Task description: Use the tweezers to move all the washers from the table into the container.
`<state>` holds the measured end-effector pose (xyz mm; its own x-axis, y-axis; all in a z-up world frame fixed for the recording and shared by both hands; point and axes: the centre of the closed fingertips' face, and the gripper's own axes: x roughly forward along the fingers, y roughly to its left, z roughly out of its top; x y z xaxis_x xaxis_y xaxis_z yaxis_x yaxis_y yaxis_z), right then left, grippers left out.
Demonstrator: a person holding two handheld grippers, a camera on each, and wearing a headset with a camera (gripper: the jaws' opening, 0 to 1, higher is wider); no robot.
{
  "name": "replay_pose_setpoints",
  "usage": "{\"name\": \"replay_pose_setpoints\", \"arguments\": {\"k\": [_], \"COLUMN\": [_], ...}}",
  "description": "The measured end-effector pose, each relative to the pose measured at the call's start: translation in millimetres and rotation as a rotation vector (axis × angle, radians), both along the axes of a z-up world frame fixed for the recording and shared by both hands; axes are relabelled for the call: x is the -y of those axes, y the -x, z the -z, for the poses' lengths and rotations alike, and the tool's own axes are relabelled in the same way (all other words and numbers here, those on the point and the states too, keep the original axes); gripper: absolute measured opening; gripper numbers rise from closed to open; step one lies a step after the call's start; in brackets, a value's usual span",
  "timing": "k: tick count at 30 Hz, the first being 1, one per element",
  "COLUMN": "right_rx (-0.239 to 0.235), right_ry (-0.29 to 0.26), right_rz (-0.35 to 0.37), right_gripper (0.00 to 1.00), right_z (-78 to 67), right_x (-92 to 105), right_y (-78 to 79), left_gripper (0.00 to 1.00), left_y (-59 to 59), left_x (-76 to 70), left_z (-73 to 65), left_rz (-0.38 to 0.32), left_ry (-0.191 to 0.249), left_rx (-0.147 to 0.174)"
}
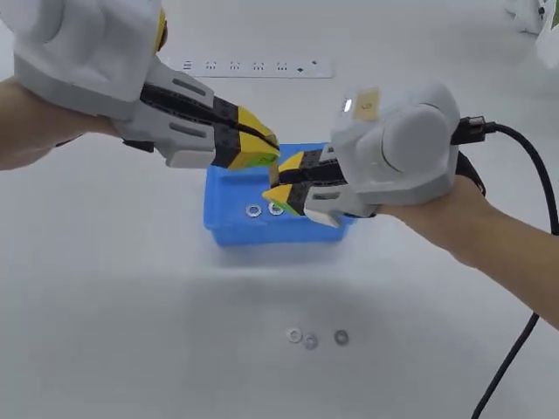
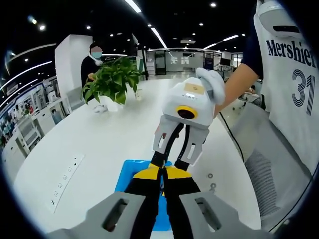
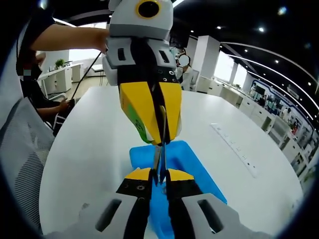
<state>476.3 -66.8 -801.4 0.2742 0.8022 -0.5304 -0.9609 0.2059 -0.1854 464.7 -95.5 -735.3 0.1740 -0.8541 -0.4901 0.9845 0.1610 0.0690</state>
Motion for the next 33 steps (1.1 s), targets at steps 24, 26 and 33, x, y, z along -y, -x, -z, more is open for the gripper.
{"name": "replay_pose_setpoints", "arguments": {"k": [24, 26, 33], "right_rx": [0.034, 0.027, 0.015], "right_ry": [0.036, 0.038, 0.043], "right_rz": [-0.062, -0.06, -0.062], "right_gripper": [0.12, 0.12, 0.12], "right_z": [-10.9, -9.0, -3.3], "right_x": [26.7, 29.1, 32.2], "right_y": [65.5, 71.0, 86.3], "left_gripper": [0.06, 0.06, 0.06], "left_y": [67.2, 72.5, 87.2], "left_x": [28.7, 31.3, 34.6], "left_z": [-11.6, -9.6, -4.4], "left_rz": [0.047, 0.046, 0.045], "left_ry": [0.015, 0.015, 0.014], "left_rx": [0.026, 0.025, 0.008]}}
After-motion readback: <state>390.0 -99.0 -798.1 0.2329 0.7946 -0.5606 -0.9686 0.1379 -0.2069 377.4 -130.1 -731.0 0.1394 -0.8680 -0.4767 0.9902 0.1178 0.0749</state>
